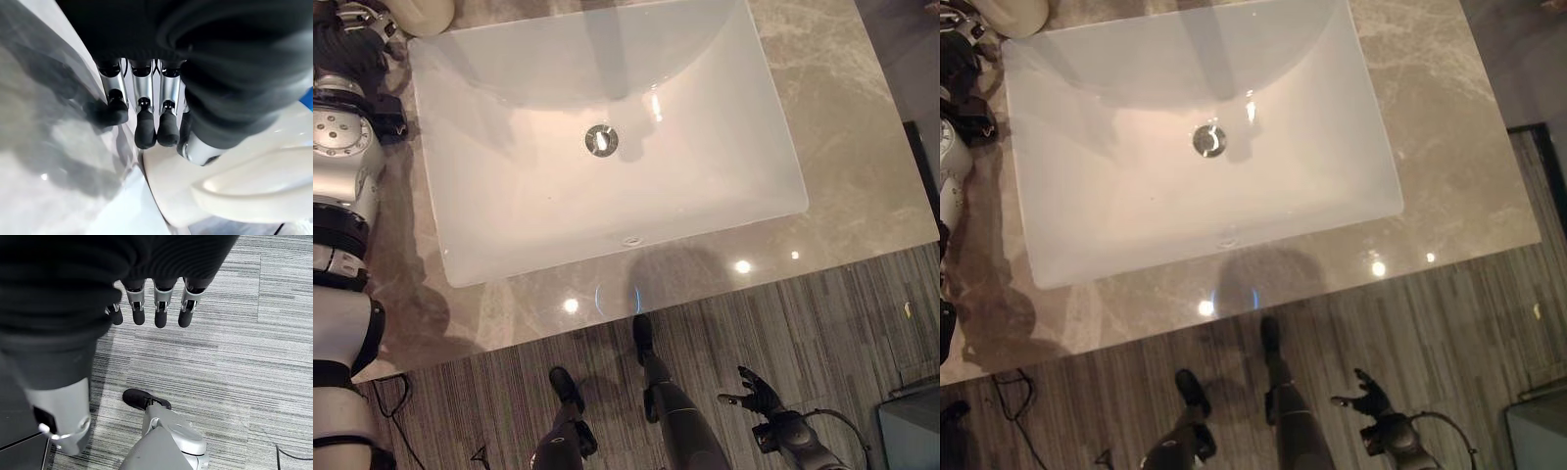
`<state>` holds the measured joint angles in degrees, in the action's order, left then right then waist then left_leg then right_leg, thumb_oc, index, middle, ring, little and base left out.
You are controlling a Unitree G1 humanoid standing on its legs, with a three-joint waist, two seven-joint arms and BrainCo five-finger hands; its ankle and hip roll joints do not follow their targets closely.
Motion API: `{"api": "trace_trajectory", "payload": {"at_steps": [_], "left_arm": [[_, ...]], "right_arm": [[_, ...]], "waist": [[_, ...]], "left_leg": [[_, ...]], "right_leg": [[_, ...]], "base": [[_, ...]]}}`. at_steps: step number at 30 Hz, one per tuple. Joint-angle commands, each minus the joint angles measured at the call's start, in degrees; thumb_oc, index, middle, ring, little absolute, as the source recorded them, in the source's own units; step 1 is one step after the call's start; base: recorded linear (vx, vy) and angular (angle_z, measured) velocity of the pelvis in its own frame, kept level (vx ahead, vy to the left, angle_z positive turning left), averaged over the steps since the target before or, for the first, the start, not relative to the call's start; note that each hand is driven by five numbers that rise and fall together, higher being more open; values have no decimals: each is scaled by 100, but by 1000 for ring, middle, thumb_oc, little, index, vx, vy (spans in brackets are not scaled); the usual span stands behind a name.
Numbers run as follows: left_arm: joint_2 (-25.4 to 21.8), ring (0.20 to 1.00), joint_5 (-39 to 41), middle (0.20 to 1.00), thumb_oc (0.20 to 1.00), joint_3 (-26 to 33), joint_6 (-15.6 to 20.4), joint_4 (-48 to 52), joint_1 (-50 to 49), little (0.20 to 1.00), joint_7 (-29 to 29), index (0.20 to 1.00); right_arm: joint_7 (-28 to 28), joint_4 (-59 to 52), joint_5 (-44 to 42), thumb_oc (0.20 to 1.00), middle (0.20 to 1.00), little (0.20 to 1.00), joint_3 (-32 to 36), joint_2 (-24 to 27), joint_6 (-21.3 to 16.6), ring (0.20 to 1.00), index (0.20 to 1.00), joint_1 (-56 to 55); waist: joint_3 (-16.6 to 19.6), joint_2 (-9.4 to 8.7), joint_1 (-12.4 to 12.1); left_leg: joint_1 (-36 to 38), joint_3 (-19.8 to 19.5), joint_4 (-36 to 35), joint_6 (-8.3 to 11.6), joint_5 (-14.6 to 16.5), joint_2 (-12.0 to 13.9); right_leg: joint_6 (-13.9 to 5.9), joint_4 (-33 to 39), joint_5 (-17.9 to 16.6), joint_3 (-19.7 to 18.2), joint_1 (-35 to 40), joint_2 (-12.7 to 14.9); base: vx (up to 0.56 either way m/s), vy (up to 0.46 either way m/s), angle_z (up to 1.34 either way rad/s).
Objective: Put brush and paste in cup on sink, flatten towel.
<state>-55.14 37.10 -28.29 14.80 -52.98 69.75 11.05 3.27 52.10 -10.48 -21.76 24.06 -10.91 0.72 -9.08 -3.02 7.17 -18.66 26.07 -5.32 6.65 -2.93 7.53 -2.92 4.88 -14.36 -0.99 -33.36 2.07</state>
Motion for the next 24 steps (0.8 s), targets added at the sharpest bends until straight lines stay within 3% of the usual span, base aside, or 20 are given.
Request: {"api": "trace_trajectory", "payload": {"at_steps": [1, 11, 12, 14, 15, 24], "left_arm": [[210, 200, -200, 200, 200, 35, 101, -388, 631, 200, 64, 200], [323, 200, -424, 200, 200, 300, 5, -794, 647, 200, 412, 200], [307, 200, -477, 200, 200, 374, -7, -830, 625, 200, 489, 200], [324, 200, -497, 200, 200, 412, -10, -838, 601, 200, 532, 200], [341, 200, -518, 200, 200, 475, -10, -840, 571, 200, 585, 200], [358, 200, -784, 200, 200, 863, 34, -470, 13, 200, 820, 200]], "right_arm": [[-26, -119, -89, 1000, 1000, 1000, 55, 281, -74, 1000, 1000, -96], [-24, 38, -72, 1000, 1000, 1000, -7, 238, -75, 1000, 1000, -69], [-18, 32, -65, 1000, 1000, 1000, -16, 234, -76, 1000, 1000, -67], [-13, 62, -61, 1000, 1000, 1000, -25, 220, -74, 1000, 1000, -63], [-12, 74, -56, 1000, 1000, 1000, -25, 220, -75, 1000, 1000, -60], [-24, 154, 59, 1000, 1000, 1000, -16, 216, -48, 1000, 1000, -124]], "waist": [[-237, 350, 55], [-199, 306, 49], [-217, 244, 52], [-175, 266, 27], [-205, 224, 30], [-206, 103, -78]], "left_leg": [[-28, -746, 32, 528, -415, 749], [15, -744, 32, 532, -430, 767], [-49, -719, 32, 483, -601, 756], [11, -789, 32, 521, -438, 760], [-41, -759, 32, 474, -592, 751], [60, -974, 32, 431, -584, 723]], "right_leg": [[-1077, 12, -52, 146, 520, 600], [-1073, 12, -44, 202, 578, 593], [-1025, 12, -172, 235, 535, 598], [-1074, 12, -53, 252, 608, 595], [-1028, 12, -166, 275, 565, 606], [-1020, 12, -117, 501, 872, 700]], "base": [[0, 0, 0], [-18, -13, -2], [0, 0, 0], [0, 0, 0], [-114, -45, -2], [-48, -15, 5]]}}
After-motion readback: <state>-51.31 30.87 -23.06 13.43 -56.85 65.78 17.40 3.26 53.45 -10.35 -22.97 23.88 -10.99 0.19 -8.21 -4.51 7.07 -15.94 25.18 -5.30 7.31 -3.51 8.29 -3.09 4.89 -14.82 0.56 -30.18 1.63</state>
